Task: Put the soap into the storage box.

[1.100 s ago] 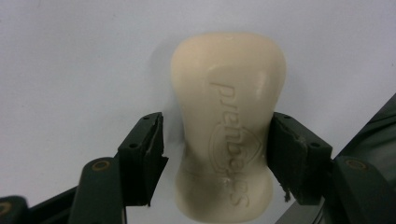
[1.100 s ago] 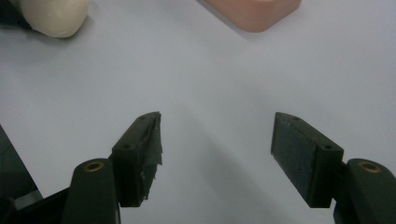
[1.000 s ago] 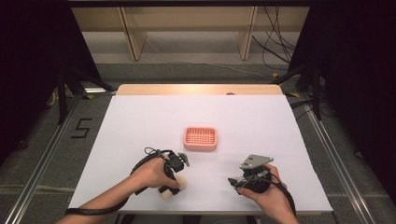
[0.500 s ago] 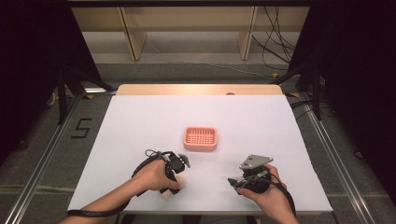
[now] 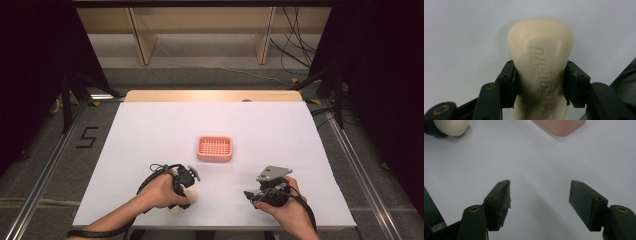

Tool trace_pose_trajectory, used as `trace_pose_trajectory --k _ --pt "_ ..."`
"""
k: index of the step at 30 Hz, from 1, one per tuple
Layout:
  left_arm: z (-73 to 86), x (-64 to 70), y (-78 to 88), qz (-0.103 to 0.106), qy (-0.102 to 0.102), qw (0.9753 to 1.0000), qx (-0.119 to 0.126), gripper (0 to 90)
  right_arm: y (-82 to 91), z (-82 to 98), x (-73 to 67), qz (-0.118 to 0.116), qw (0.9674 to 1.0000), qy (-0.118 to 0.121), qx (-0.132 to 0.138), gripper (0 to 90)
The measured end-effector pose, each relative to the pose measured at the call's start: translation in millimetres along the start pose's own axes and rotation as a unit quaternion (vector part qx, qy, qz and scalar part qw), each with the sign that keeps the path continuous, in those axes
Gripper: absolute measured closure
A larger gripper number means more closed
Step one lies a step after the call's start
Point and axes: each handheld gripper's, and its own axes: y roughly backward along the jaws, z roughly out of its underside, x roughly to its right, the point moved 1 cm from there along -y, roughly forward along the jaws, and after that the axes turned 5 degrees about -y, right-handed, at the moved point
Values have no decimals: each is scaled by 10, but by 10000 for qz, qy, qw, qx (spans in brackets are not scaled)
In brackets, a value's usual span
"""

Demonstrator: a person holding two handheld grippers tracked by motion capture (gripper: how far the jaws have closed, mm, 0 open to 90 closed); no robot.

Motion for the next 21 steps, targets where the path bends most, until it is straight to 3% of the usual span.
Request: trace_pose_trajectory --k 8,21 --pt "112 -13 22 -71 80 9992 392 495 0 1 0 -7 10000 12 -3 342" --pt "259 -70 113 -79 260 9967 763 496 -6 3 -4 10 10000 5 17 342"
